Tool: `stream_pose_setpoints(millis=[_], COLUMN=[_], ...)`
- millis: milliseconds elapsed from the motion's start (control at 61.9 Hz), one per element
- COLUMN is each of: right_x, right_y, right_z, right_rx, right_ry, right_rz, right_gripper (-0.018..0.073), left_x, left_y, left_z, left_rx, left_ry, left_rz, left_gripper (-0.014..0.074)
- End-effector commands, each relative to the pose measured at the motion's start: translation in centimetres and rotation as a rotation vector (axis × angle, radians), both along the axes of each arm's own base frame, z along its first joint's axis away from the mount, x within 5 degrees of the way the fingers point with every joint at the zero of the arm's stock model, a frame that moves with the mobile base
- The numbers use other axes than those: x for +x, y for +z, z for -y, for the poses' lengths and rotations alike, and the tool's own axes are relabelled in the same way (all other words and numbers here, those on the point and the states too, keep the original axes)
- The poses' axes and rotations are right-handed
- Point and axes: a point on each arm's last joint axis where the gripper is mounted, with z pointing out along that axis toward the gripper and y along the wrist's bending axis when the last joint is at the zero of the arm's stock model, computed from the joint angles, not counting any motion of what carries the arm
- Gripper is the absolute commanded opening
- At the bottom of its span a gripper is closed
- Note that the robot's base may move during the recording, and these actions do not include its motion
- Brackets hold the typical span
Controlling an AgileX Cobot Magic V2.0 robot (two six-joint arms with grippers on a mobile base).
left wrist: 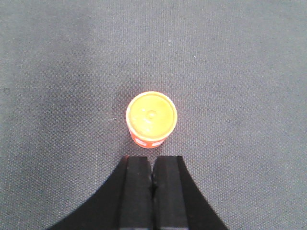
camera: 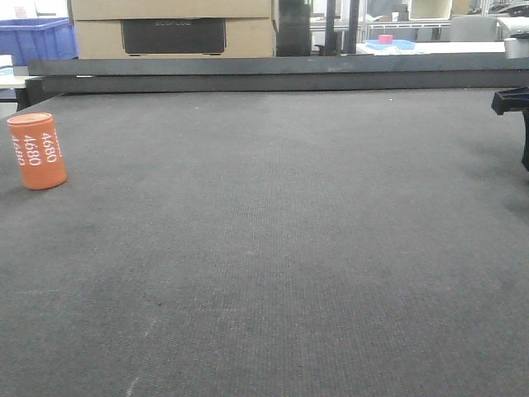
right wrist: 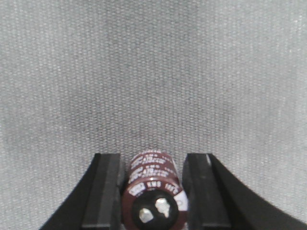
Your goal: Place cylindrical capacitor in blue bin on shelf
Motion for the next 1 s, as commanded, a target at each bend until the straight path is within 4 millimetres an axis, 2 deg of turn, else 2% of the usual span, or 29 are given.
stream_pose_setpoints(millis=[0,81,145,339,452,711,856,985], right_x=[-0.1,-0.3,-0.4,-0.9,-1.1,-1.2,-1.2,-1.5], right_y=[0.3,0.4,0.6,1.2,1.3,1.3,1.4,2.6], right_z=[0.2,0.2,0.1,0.0,-0.3,-0.7,-0.7,-0.7], right_rx=[-0.002,-0.001,-0.001,0.011,0.046,0.094,0.094,0.093], right_ry=[0.001,0.002,0.002,0.000,-0.009,-0.021,-0.021,-0.019], right_rz=[-0.013,-0.034,-0.040,-0.059,-0.078,-0.086,-0.086,-0.056], right_gripper=[-0.0164,-0.0165,-0.0165,-0.0165,-0.0165,-0.0165,-0.0165,-0.0165], left_x=[0.1,0.2,0.4,1.0,1.6,4.5,6.4,7.4], left_y=[0.4,0.5,0.6,1.0,0.3,-1.4,-2.8,-4.1], left_z=[0.0,0.0,0.0,0.0,0.1,0.4,0.6,0.5], left_rx=[-0.011,-0.013,-0.016,-0.020,-0.017,0.007,0.035,0.069], left_ry=[0.004,0.005,0.005,0.006,0.005,0.003,0.001,-0.001], left_rz=[0.019,0.035,0.056,0.139,0.125,0.060,-0.044,-0.142], left_gripper=[-0.0111,-0.0104,-0.0055,0.0305,0.0409,0.0416,0.0416,0.0416])
